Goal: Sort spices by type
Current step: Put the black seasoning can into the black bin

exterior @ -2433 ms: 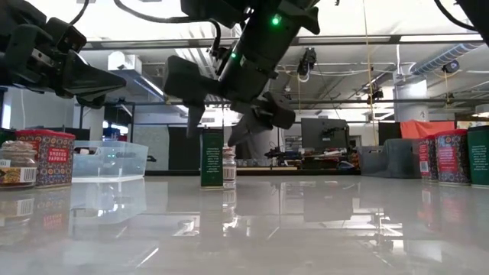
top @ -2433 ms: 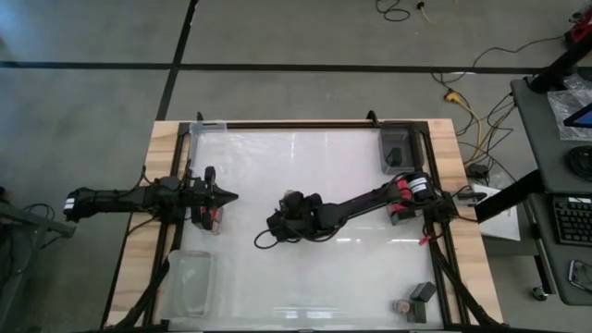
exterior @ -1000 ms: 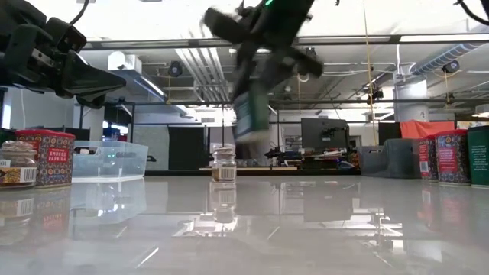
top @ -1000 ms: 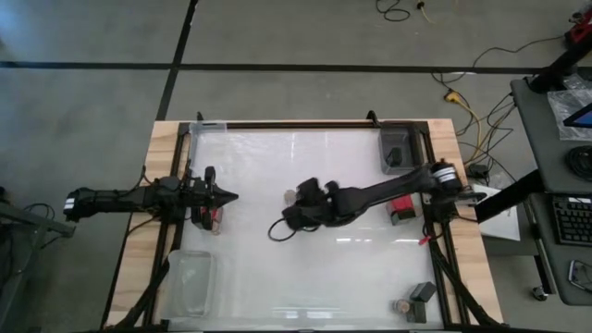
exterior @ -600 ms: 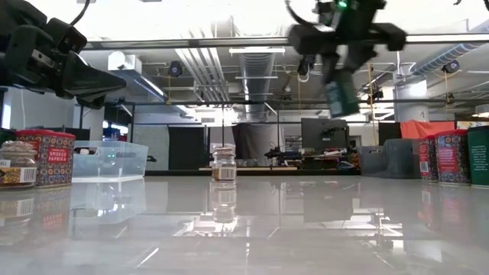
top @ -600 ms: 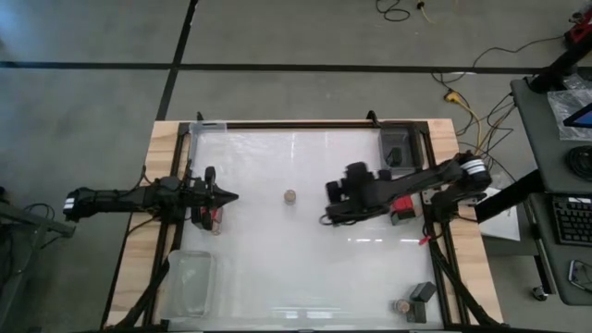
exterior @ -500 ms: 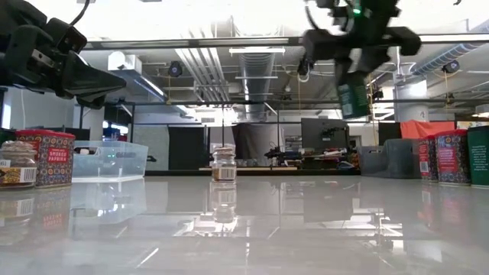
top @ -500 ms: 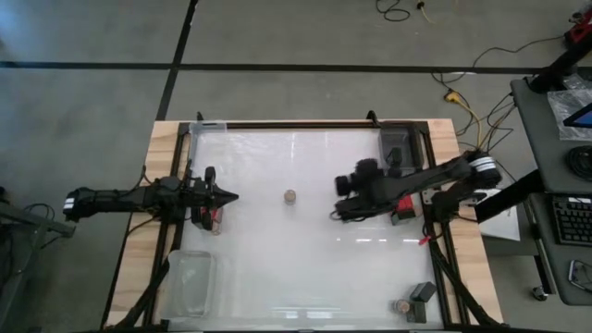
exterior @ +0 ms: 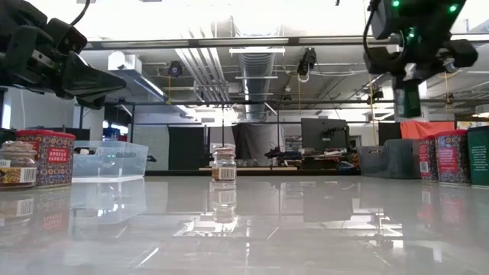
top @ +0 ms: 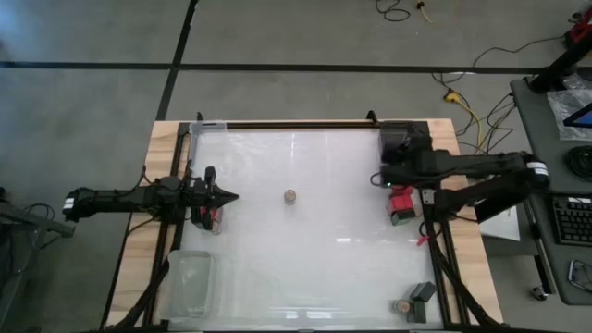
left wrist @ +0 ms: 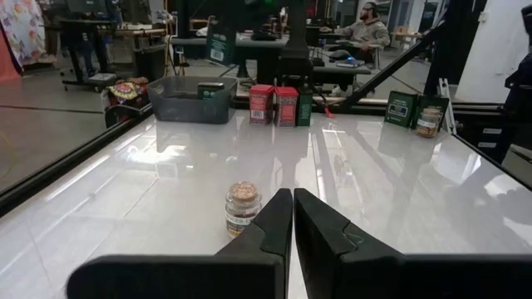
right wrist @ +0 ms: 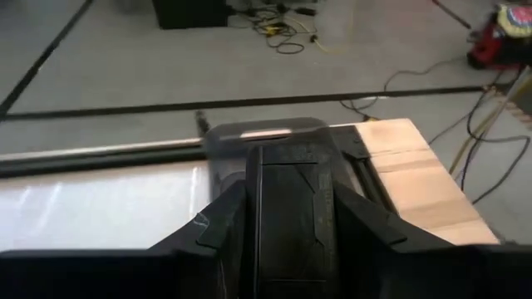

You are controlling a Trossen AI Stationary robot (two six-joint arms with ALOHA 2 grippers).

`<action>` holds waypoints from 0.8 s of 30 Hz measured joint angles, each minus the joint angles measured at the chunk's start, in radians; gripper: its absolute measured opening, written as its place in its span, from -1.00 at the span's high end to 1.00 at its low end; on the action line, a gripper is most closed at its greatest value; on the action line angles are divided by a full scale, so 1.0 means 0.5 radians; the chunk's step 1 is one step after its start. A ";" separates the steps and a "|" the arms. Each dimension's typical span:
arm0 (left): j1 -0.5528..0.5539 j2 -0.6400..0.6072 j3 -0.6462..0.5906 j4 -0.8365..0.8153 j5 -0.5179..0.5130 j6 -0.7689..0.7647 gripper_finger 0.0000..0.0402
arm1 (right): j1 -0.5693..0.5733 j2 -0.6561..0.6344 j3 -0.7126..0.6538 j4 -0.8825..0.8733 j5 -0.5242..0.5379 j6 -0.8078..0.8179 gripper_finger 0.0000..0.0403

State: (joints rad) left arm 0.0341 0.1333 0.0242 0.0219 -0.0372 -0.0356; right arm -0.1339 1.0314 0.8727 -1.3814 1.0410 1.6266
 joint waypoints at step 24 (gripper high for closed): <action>0.000 0.000 -0.001 0.000 0.000 0.000 1.00 | -0.697 -0.279 -0.189 0.825 -0.471 -1.410 0.32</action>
State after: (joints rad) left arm 0.0341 0.1333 0.0239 0.0219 -0.0372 -0.0357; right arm -0.4822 0.8920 0.7784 -0.9690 0.8054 0.9218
